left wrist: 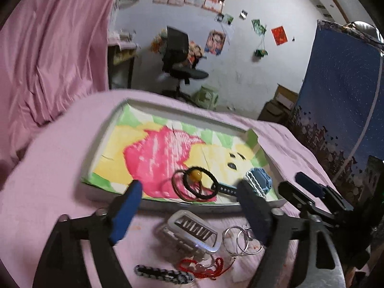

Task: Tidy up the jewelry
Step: 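Withdraw both tools from the tray back toward the remaining jewelry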

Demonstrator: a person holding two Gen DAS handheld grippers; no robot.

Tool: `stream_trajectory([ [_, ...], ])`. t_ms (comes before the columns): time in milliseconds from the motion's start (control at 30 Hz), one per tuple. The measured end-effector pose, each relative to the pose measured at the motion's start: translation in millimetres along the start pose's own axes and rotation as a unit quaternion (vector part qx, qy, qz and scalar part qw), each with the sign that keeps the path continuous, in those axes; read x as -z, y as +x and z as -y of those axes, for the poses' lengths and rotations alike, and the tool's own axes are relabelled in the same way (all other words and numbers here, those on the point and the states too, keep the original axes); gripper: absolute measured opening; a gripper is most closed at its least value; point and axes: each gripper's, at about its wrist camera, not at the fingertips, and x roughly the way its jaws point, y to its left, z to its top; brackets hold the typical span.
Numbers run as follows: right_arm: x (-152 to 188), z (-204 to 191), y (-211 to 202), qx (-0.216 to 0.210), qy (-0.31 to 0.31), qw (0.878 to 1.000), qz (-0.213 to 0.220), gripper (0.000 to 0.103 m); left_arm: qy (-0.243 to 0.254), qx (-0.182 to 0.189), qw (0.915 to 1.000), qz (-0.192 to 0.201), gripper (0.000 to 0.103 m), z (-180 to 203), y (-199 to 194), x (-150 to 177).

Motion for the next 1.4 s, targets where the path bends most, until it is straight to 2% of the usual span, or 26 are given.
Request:
stream_trajectory([
  [67,-0.2,0.4,-9.6,-0.003,0.008,1.000,0.013,0.075,0.006,-0.015,0.9995,0.026,0.095,0.1,-13.0,2.9],
  [167,1.3,0.2,-24.1,-0.013,0.016,0.999,0.031,0.084,0.017,-0.028,0.9980,0.054,0.101,1.4,-30.0,8.2],
  [267,5.1,-1.3,-38.2,-0.018,0.019,0.999,0.047,0.090,0.029,-0.036,0.9960,0.077,0.102,2.4,-47.0,14.7],
  [400,11.8,-4.8,-54.6,-0.021,0.020,0.998,0.063,0.092,0.037,-0.038,0.9936,0.100,0.102,3.1,-65.7,22.8],
  [600,18.6,-11.3,-67.2,-0.014,0.002,0.998,0.064,0.095,0.039,-0.041,0.9931,0.103,0.103,0.5,-80.5,33.9],
  [800,22.6,-12.4,-67.0,-0.014,-0.015,0.999,0.043,0.095,0.042,-0.042,0.9952,0.078,0.103,-8.6,-84.2,44.1],
  [967,24.9,-12.3,-62.6,-0.031,-0.020,0.999,0.019,0.096,0.047,-0.042,0.9973,0.037,0.103,-17.8,-79.7,51.5],
  [1000,25.7,-12.5,-60.9,-0.032,-0.022,0.999,0.014,0.102,0.047,-0.042,0.9976,0.028,0.103,-19.7,-77.6,52.9],
  [1167,31.4,-16.9,-51.9,-0.042,-0.033,0.999,-0.011,0.102,0.043,-0.041,0.9981,-0.011,0.103,-27.1,-69.0,60.5],
  [1400,37.2,-16.9,-37.0,-0.029,-0.031,0.998,-0.050,0.102,0.041,-0.041,0.9966,-0.058,0.103,-33.7,-54.9,61.9],
])
